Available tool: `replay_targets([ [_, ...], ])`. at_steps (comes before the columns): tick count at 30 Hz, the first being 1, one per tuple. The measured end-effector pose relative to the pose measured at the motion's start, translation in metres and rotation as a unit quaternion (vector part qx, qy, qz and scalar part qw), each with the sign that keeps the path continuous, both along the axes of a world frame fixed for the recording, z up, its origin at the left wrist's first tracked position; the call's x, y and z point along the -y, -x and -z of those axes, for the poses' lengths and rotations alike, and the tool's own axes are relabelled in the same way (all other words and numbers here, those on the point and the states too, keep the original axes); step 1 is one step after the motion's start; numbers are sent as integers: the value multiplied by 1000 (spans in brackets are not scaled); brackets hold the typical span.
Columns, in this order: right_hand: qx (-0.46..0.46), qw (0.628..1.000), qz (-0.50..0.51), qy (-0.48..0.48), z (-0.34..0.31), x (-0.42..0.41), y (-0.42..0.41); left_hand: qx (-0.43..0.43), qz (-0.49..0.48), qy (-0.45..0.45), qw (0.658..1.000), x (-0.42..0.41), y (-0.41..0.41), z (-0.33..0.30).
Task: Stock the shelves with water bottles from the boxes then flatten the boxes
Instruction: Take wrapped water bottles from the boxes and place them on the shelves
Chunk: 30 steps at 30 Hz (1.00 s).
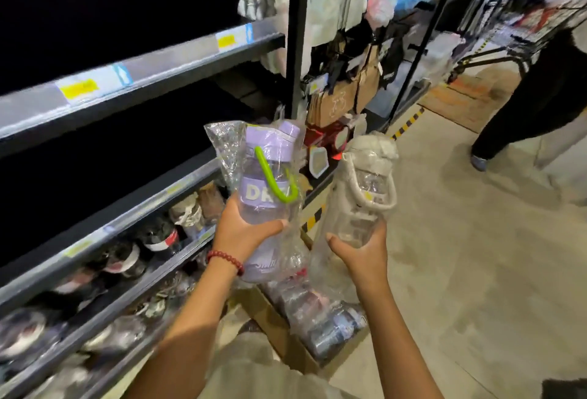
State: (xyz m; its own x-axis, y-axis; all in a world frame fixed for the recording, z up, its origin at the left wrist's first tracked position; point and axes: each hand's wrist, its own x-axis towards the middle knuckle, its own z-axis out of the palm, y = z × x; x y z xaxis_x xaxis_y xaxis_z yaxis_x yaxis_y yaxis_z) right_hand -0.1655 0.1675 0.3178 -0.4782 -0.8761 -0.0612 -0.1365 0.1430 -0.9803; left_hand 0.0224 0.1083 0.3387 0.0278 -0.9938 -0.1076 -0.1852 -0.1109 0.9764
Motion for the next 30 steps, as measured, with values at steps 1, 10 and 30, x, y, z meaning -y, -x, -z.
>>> replay_targets([
  [1, 5, 1000, -22, -2, 4, -5, -6, -5, -30, -6, 1000, -15, -9, 3],
  [10, 36, 971, -225, -73, 34, -58, -93, -22, -257, -53, 965, -150, -97, 22],
  [30, -19, 887, -446, -117, 34, -77, -408, 46, -455, -133, 879, -243, -377, 35],
])
